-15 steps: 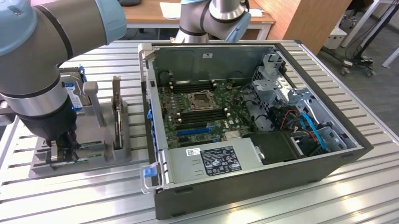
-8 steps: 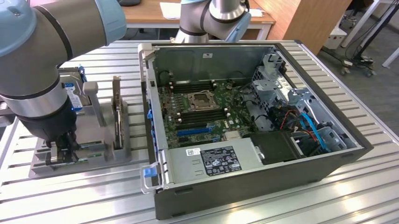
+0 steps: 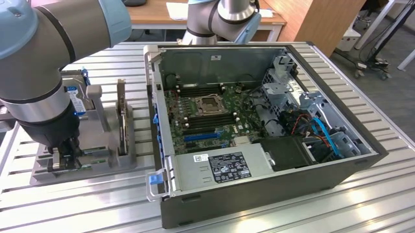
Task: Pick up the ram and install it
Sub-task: 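Pick up the ram and move it above insertion slot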
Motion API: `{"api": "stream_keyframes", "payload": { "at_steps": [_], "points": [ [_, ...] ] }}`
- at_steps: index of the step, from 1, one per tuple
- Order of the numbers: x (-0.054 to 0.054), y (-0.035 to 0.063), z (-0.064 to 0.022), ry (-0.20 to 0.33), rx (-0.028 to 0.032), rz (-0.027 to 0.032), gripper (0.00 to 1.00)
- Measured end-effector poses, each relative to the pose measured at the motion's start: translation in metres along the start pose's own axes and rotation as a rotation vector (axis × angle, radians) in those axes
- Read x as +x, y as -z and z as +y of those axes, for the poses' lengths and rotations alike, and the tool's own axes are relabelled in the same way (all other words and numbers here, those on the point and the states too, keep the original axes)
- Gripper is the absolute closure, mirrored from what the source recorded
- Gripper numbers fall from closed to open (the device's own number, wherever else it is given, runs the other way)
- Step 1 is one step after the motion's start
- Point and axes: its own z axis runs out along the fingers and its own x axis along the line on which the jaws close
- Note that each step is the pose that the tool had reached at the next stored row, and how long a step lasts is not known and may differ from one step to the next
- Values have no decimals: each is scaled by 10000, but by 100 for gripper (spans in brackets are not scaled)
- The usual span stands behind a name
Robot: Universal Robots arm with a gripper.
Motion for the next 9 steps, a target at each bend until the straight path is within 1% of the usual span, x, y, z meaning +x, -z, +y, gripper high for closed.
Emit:
{"api": "stream_keyframes", "payload": {
  "at_steps": [9],
  "points": [
    [2, -4, 0, 0, 0, 0, 64]
  ]
}}
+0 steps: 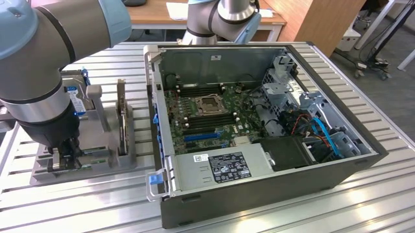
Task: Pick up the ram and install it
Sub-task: 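Pick up the ram and move it above insertion slot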
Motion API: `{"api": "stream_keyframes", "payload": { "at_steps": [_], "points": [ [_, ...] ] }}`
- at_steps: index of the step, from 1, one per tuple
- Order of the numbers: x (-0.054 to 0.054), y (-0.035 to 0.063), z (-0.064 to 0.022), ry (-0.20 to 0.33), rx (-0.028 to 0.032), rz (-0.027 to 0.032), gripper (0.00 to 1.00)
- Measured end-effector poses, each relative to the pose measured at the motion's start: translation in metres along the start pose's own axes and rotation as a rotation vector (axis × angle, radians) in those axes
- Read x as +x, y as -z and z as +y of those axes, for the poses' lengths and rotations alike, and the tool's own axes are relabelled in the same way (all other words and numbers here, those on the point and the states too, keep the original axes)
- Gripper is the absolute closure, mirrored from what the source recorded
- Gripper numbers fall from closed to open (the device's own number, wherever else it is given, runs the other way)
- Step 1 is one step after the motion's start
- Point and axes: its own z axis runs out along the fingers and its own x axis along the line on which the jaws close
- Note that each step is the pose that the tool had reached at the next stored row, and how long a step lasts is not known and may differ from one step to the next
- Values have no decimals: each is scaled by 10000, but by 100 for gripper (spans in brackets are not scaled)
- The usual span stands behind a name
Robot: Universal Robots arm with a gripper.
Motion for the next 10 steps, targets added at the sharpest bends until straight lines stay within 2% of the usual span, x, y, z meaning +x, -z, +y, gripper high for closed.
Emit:
{"api": "stream_keyframes", "payload": {
  "at_steps": [10],
  "points": [
    [1, -37, -2, 0, 0, 0, 64]
  ]
}}
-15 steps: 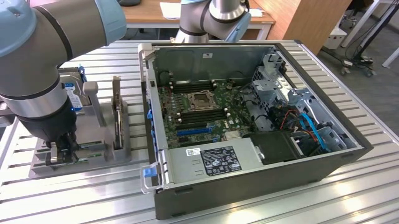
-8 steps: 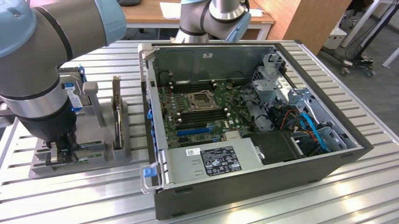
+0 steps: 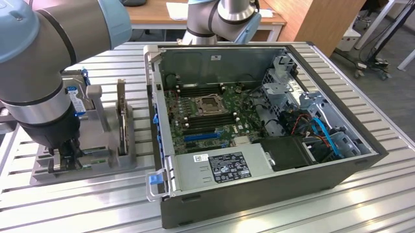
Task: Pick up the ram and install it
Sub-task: 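Pick up the ram and move it above insertion slot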
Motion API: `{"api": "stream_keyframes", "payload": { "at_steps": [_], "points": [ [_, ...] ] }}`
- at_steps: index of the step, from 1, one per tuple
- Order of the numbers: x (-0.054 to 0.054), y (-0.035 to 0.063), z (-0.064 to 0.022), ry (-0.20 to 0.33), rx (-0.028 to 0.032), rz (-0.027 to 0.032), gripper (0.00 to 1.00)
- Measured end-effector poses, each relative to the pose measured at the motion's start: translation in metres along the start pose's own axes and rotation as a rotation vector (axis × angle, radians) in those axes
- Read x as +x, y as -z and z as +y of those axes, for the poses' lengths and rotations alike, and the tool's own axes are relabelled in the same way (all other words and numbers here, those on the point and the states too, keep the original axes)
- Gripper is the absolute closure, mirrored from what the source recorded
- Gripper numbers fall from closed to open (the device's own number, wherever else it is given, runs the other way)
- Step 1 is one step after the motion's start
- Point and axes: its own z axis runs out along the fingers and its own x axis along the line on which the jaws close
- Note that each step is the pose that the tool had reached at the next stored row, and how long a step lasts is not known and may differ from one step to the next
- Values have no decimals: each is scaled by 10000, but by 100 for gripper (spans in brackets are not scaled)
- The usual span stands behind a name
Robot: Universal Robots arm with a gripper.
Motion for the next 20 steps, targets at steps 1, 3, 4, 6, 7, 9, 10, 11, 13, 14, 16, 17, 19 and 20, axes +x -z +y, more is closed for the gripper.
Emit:
{"api": "stream_keyframes", "payload": {
  "at_steps": [1, 3, 4, 6, 7, 9, 10, 11, 13, 14, 16, 17, 19, 20],
  "points": [
    [0, -1, 0, 0, 0, 1, 64],
    [0, -1, 0, 0, -1, 1, 64],
    [0, -1, 0, 0, -1, 0, 64],
    [0, -1, 0, 0, 0, 0, 64],
    [-1, -3, -4, -1, 3, -2, 64],
    [1, -1, -18, 2, 1, -1, 64],
    [1, -1, -27, 1, 1, -1, 64],
    [0, 0, -38, 0, 1, 0, 64],
    [1, 1, -59, 0, 0, -1, 64],
    [1, 2, -71, 0, 0, 0, 64],
    [1, 2, -88, 1, 0, 0, 64],
    [1, 1, -92, 0, 2, -1, 64],
    [1, 2, -93, -2, 1, 0, 64],
    [1, 2, -94, -1, 0, 0, 64]
  ]
}}
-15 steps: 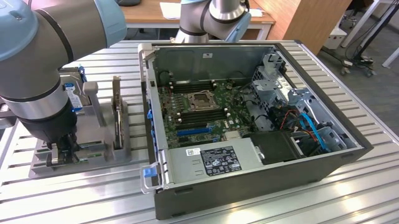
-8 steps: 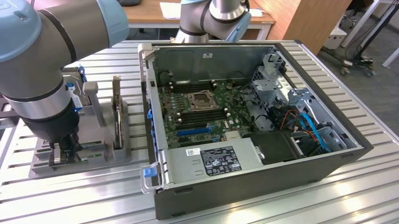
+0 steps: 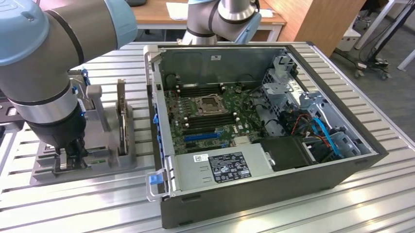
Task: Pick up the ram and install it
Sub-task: 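Pick up the ram and move it above insertion slot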
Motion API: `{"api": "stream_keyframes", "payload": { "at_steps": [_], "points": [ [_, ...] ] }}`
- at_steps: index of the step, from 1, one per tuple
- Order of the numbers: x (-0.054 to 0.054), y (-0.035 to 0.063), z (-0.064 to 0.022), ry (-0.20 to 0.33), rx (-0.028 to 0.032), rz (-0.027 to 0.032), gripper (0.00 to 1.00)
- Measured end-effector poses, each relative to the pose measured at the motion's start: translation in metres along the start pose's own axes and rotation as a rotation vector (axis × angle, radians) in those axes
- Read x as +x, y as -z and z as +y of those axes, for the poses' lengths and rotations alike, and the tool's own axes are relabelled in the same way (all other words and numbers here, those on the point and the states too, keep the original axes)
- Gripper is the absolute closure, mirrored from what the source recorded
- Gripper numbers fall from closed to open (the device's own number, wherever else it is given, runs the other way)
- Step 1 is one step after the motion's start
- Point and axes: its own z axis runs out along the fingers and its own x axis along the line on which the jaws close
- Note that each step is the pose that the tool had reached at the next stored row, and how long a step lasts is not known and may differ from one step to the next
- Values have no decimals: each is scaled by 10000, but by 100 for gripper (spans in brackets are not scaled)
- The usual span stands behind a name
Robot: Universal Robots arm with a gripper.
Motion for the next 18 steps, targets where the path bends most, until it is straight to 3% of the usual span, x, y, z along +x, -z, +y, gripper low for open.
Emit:
{"api": "stream_keyframes", "payload": {
  "at_steps": [18],
  "points": [
    [1, -31, -14, 2, -1, 1, 64]
  ]
}}
